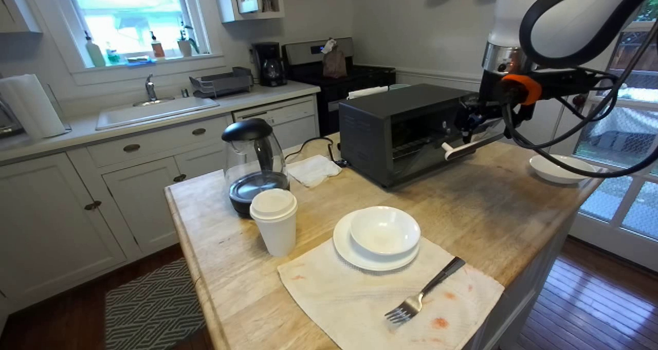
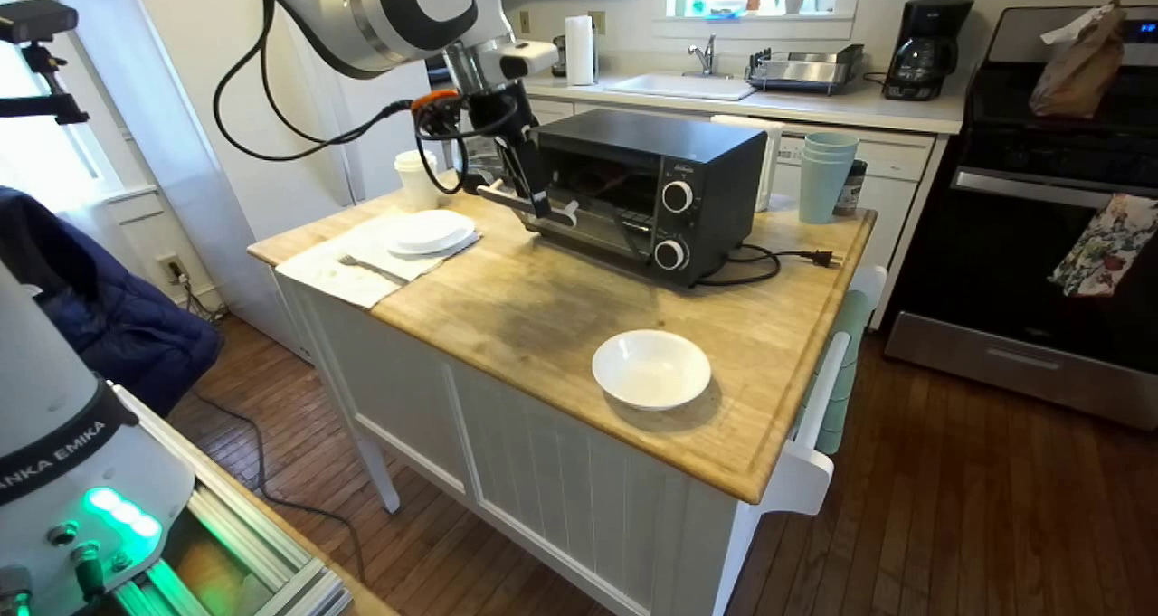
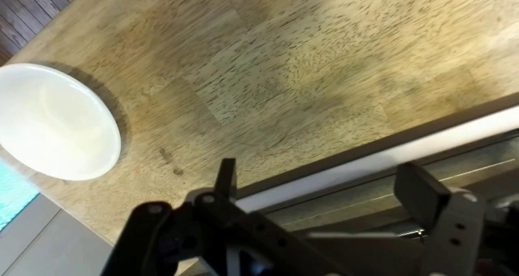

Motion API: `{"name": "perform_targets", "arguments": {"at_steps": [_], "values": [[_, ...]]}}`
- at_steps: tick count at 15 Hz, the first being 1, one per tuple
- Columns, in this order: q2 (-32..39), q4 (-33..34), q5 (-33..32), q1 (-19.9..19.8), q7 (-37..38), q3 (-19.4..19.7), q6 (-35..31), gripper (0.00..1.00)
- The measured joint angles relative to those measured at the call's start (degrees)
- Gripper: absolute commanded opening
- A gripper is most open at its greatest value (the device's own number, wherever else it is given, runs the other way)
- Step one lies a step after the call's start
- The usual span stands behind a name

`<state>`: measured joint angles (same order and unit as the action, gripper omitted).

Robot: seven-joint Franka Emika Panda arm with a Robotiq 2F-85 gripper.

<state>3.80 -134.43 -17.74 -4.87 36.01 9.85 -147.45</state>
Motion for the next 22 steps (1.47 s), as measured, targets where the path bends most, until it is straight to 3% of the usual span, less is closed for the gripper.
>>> {"name": "perform_targets", "arguments": {"at_steps": [4,11,22], "values": [[-0.08,-0.69,6.19,-0.68,-3.49,0.02,-1.64,1.00],[-1.52,-0.69,21.95,-0.66,-0.78,-0.98,0.73,1.00],[-3.21,-0.31,22.05,-1.05,9.38,-0.81,9.46,1.00]]}}
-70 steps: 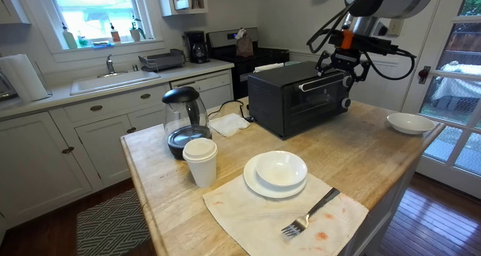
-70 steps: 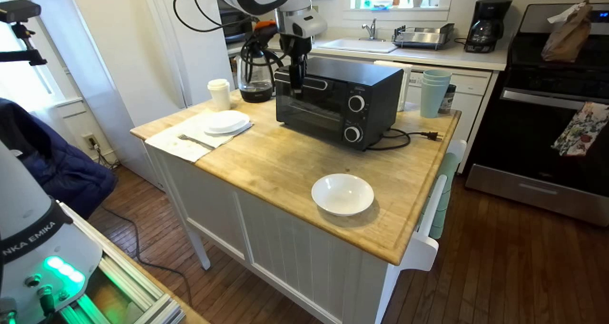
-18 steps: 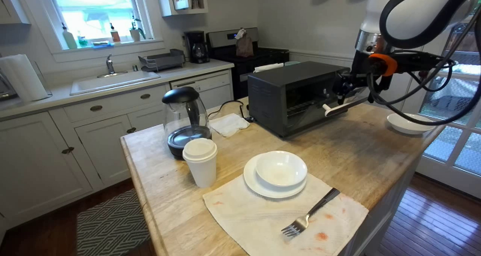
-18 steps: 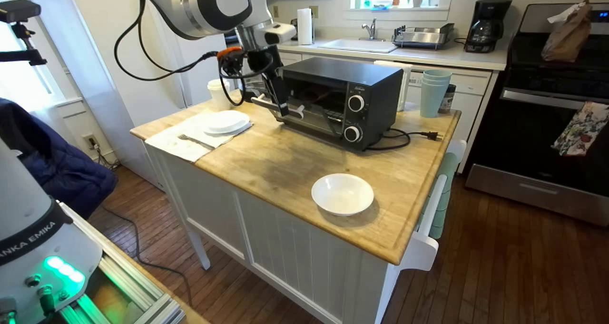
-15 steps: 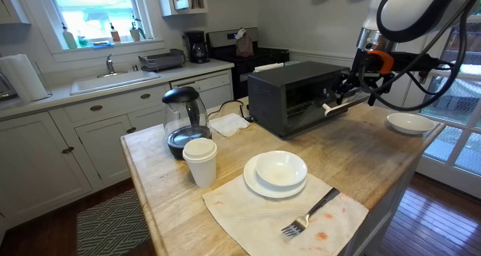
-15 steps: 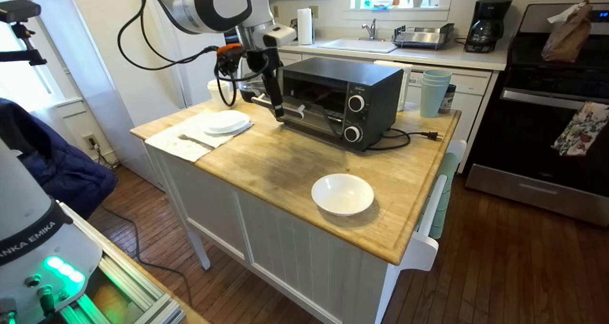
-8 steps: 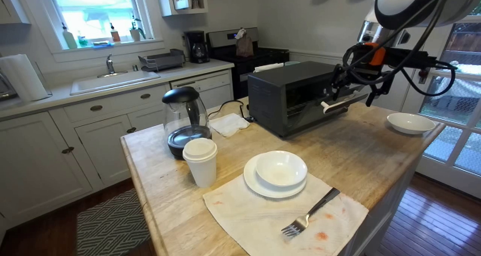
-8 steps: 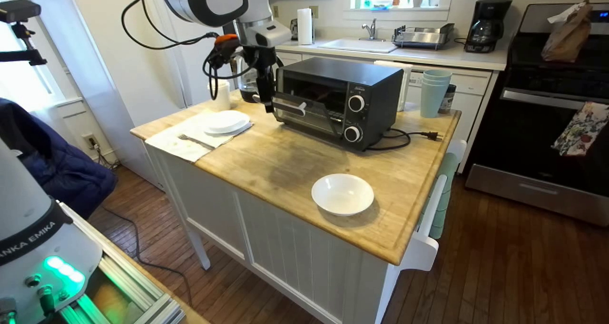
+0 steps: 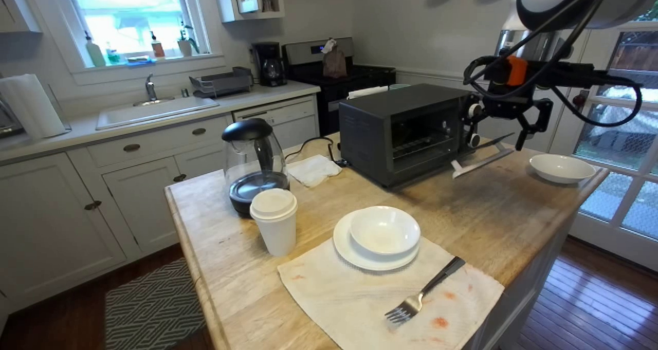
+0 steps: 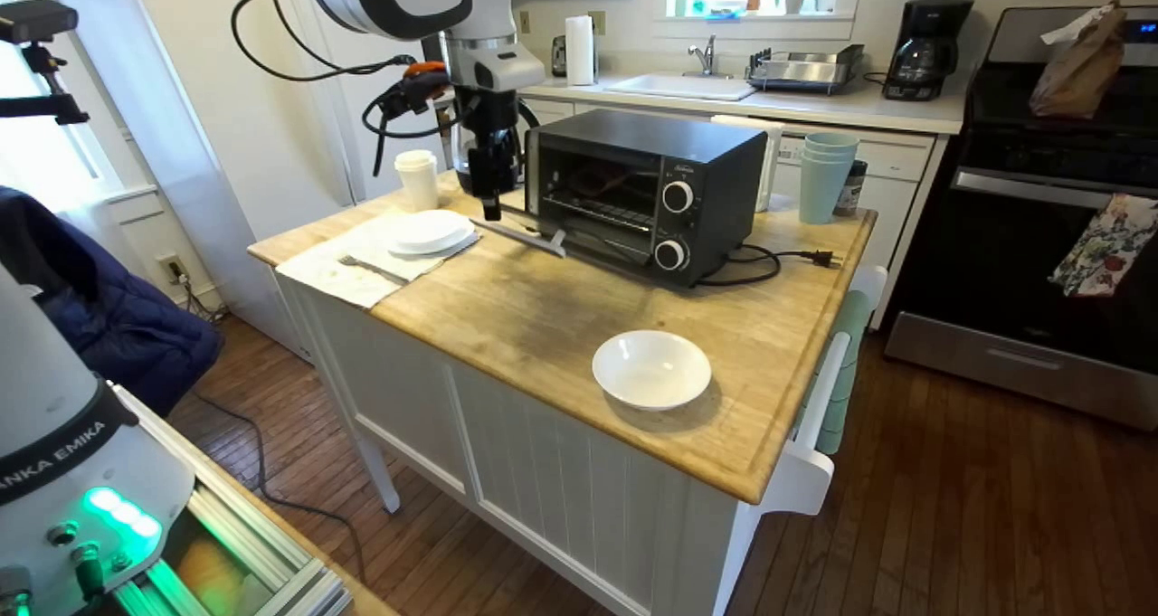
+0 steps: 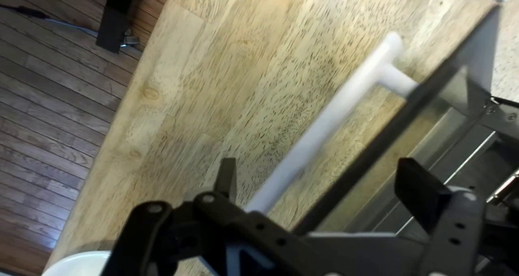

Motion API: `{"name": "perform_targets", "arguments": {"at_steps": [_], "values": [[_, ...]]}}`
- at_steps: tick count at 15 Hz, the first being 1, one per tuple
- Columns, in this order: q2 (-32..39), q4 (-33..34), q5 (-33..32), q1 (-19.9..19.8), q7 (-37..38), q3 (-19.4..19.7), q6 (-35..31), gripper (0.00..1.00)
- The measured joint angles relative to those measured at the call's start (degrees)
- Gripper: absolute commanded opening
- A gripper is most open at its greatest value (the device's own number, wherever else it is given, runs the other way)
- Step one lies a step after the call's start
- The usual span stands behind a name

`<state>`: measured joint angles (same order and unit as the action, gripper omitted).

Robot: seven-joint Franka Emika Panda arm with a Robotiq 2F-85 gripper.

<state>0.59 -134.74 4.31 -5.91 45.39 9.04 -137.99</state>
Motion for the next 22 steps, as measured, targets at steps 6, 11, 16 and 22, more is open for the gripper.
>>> {"name": "perform_targets", "arguments": {"at_steps": [6,11,16,22], "values": [[-1.65,0.43,-1.12,-1.24,0.15,0.15,4.87,1.00],[-1.74,0.97,-11.82,-2.03,0.09,0.17,3.54,1.00],[-0.04,1.34,-29.44,-2.89,0.02,0.53,2.64,1.00],[4.22,2.09,-37.92,-3.05,-2.51,1.41,1.85,1.00]]}}
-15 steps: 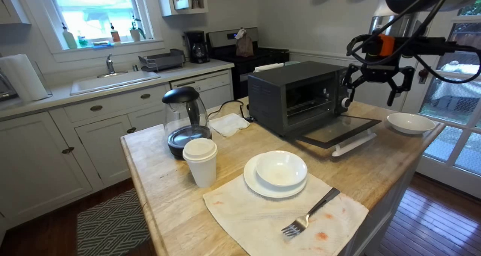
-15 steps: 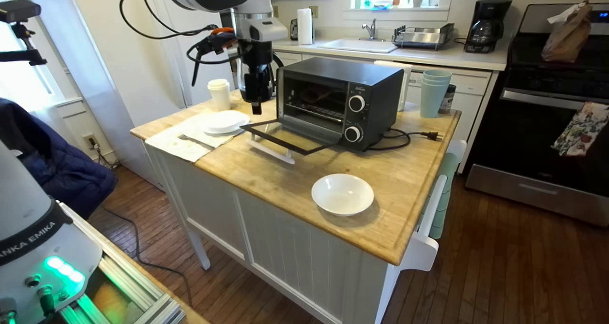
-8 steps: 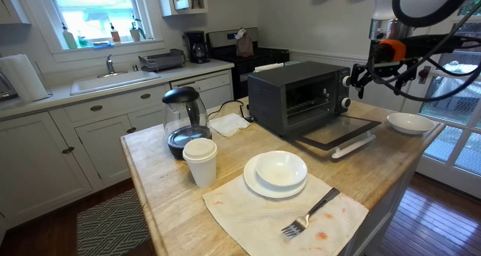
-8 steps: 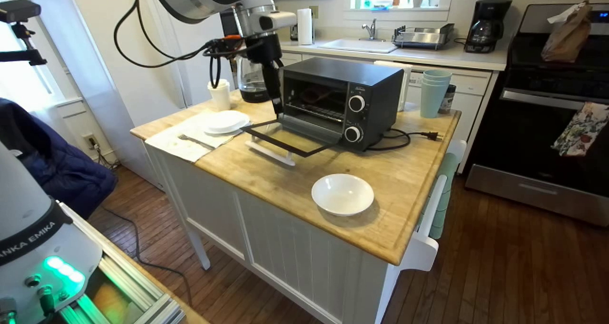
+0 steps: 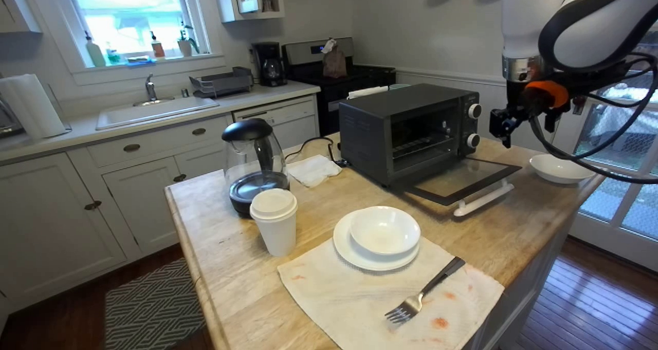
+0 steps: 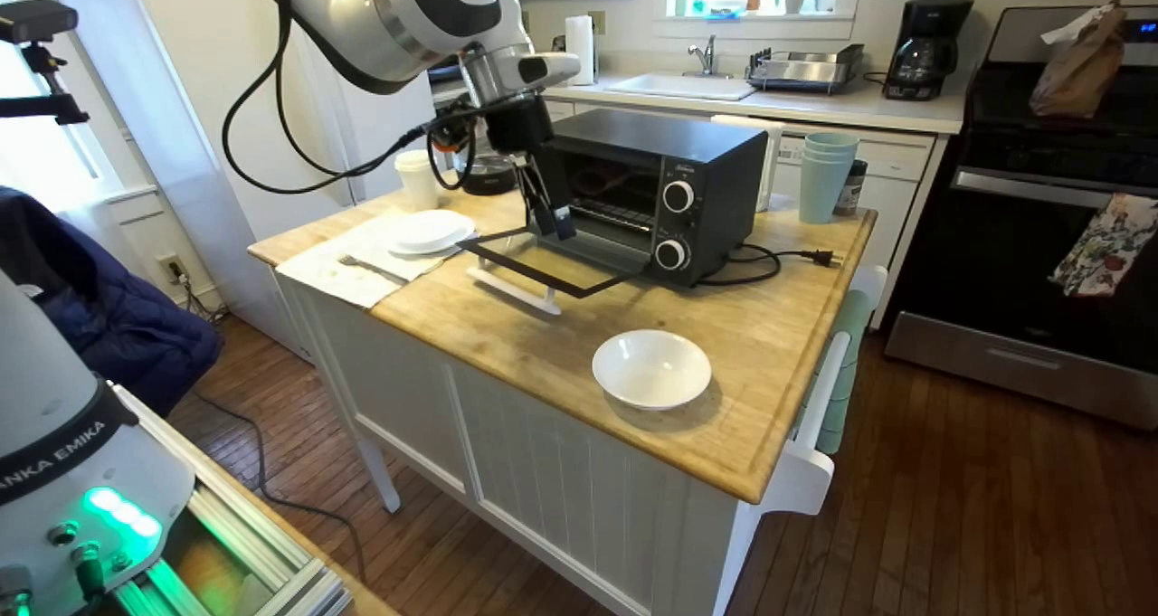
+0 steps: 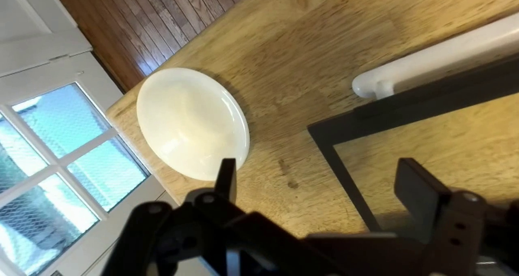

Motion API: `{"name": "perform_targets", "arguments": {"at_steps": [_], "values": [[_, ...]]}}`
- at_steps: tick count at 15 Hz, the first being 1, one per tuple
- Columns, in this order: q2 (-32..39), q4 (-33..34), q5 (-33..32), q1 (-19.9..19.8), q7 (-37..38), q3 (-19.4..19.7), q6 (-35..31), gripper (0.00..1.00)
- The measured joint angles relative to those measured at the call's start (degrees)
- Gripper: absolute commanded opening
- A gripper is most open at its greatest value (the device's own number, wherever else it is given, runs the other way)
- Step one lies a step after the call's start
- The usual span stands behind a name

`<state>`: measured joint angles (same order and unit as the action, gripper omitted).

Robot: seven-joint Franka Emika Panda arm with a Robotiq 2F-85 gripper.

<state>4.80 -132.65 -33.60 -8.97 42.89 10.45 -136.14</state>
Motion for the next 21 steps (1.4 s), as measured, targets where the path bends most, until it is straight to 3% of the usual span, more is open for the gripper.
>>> {"name": "perform_targets", "arguments": {"at_steps": [7,13,21], "values": [[2.18,1.40,-0.83,-0.01,-0.30,1.27,0.86,1.00],[9.30,6.13,-10.26,-0.05,-0.12,5.76,2.24,1.00],[15.38,8.75,-20.69,-0.10,-2.26,6.59,0.94,1.00]]}}
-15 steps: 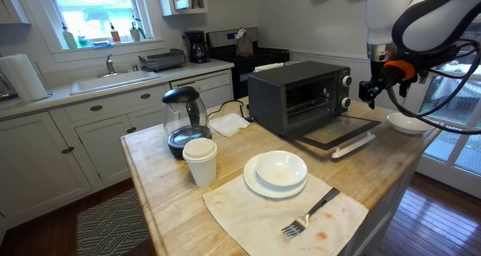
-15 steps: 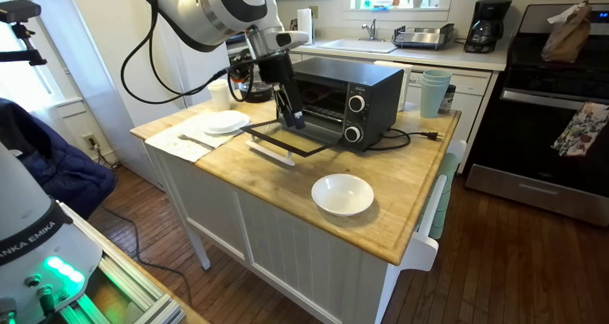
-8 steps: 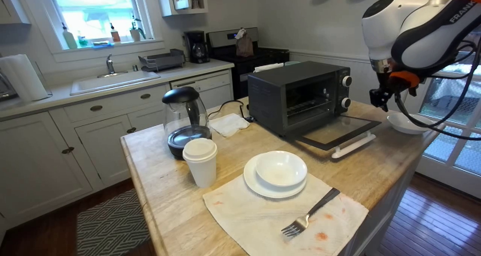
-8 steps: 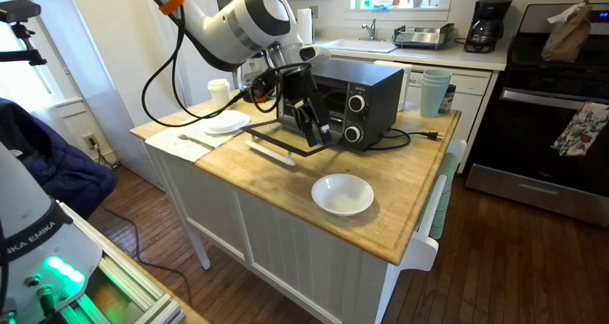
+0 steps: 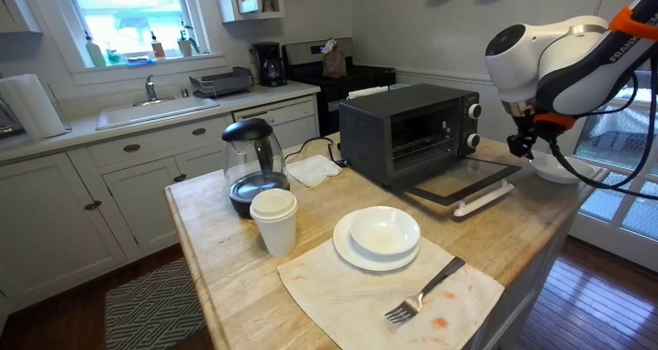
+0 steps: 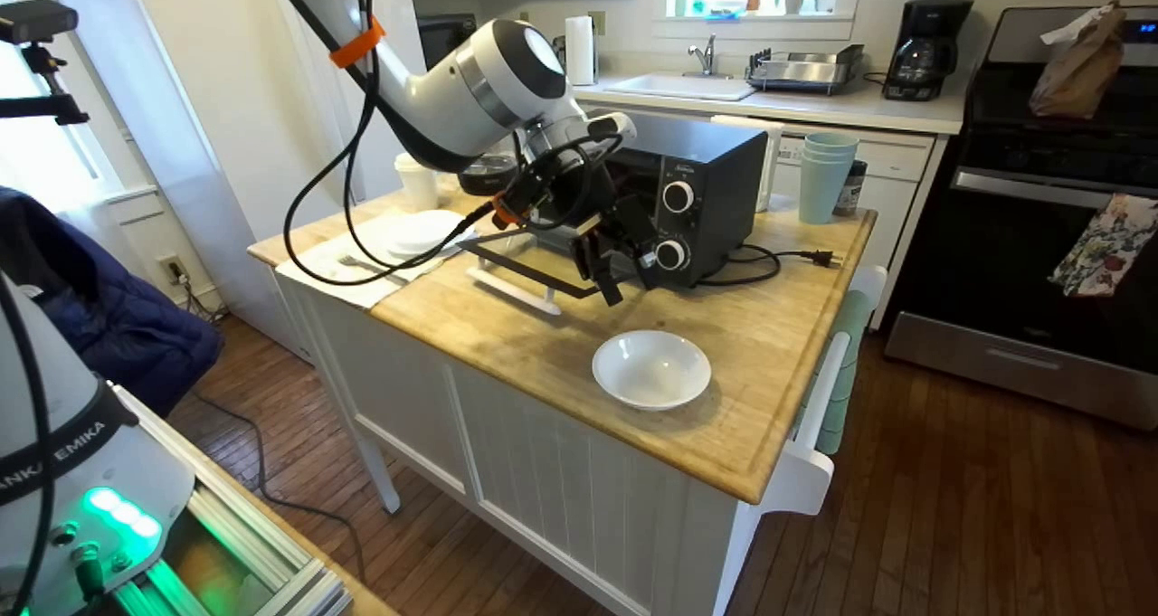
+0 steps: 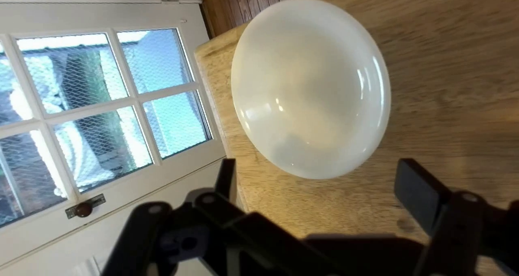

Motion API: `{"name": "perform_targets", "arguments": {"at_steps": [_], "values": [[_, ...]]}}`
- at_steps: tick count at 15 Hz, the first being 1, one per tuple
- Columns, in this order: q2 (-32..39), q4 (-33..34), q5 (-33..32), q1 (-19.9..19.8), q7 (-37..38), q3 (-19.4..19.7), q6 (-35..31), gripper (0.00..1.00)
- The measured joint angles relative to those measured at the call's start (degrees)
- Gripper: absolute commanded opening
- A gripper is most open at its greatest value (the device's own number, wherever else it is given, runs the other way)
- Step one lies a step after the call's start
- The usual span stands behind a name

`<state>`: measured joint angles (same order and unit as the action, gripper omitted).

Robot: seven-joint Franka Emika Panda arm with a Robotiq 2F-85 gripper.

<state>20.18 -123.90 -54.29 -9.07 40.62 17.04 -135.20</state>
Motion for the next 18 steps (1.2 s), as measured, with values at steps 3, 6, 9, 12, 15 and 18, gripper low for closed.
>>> {"name": "perform_targets", "arguments": {"at_steps": [3,6,9,12,15,18], "values": [[0.18,-0.24,-2.03,-0.43,-3.03,0.04,-1.02,1.00],[-0.31,-1.15,-8.06,-0.46,-3.39,0.56,-1.96,1.00],[-1.46,-3.30,-12.70,-0.72,-3.32,0.87,-2.87,1.00],[-2.99,-6.31,-13.10,-1.50,-3.33,0.84,-5.25,1.00],[-4.63,-9.28,-13.10,-2.85,-3.35,0.84,-8.71,1.00],[-5.73,-11.49,-13.17,-3.73,-3.49,0.88,-10.82,1.00]]}}
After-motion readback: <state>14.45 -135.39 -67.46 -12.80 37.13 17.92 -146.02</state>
